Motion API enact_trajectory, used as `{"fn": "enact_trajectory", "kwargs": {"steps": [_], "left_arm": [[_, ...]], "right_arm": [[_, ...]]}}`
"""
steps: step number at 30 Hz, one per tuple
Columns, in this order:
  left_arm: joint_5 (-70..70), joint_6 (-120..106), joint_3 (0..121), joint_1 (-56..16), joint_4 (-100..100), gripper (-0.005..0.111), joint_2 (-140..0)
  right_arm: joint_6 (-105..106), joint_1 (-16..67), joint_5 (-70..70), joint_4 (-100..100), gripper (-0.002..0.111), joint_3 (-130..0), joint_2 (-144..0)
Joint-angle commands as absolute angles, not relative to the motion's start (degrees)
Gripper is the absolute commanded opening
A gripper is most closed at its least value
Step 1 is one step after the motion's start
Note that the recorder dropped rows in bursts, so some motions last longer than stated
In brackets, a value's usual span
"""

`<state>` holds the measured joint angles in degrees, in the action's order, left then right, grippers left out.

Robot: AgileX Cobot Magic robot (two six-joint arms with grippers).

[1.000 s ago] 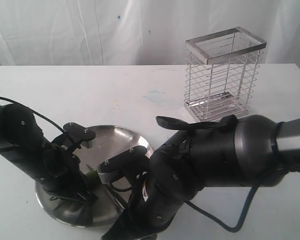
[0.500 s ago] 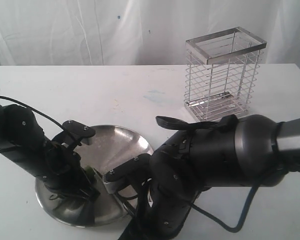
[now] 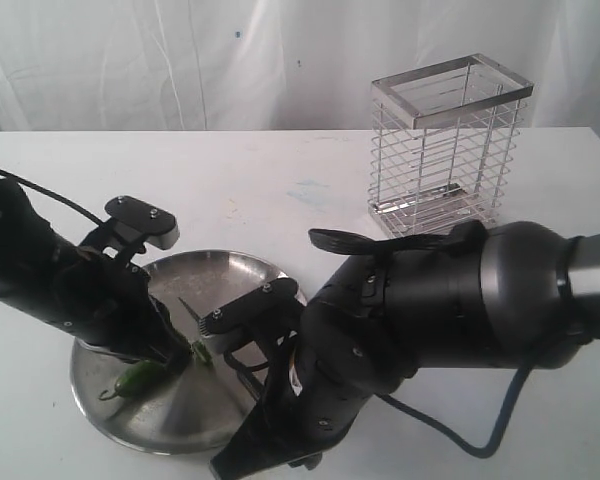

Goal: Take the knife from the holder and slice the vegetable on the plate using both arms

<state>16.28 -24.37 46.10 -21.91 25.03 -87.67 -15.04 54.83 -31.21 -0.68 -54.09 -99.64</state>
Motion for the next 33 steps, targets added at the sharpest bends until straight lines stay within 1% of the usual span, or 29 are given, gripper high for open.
{"fn": "enact_trajectory", "kwargs": {"steps": [1,6,11,14,20,24,33], "left_arm": [[18.06,-24.19,45.72,-21.62,25.23,0.023,-84.14],[18.62,-24.19,45.72,-21.62,22.86,0.023,-81.73],[20.36,-24.19,45.72,-21.62,22.24,0.023,-81.33],[21.13,-24.19,45.72,-21.62,22.24,0.023,-81.33],[21.21,-24.19,45.72,-21.62,22.24,0.023,-81.33],[21.21,-24.19,45.72,-21.62,22.24,0.023,-81.33],[21.21,-24.19,45.72,-21.62,22.24,0.023,-81.33]], "right_arm": [[-15.74,54.72,-31.02,-1.96,0.0,-54.27,-98.14],[-15.86,54.84,-31.68,-1.41,0.0,-54.27,-96.73],[-15.64,54.93,-35.28,0.41,0.0,-54.27,-96.1],[-15.14,55.08,-40.32,0.41,0.0,-54.27,-95.45],[-15.14,56.49,-42.78,0.0,0.0,-54.27,-90.88],[-12.29,58.73,-50.85,0.0,0.0,-54.16,-89.19],[-11.62,60.04,-51.14,0.0,0.0,-53.94,-89.56]]}}
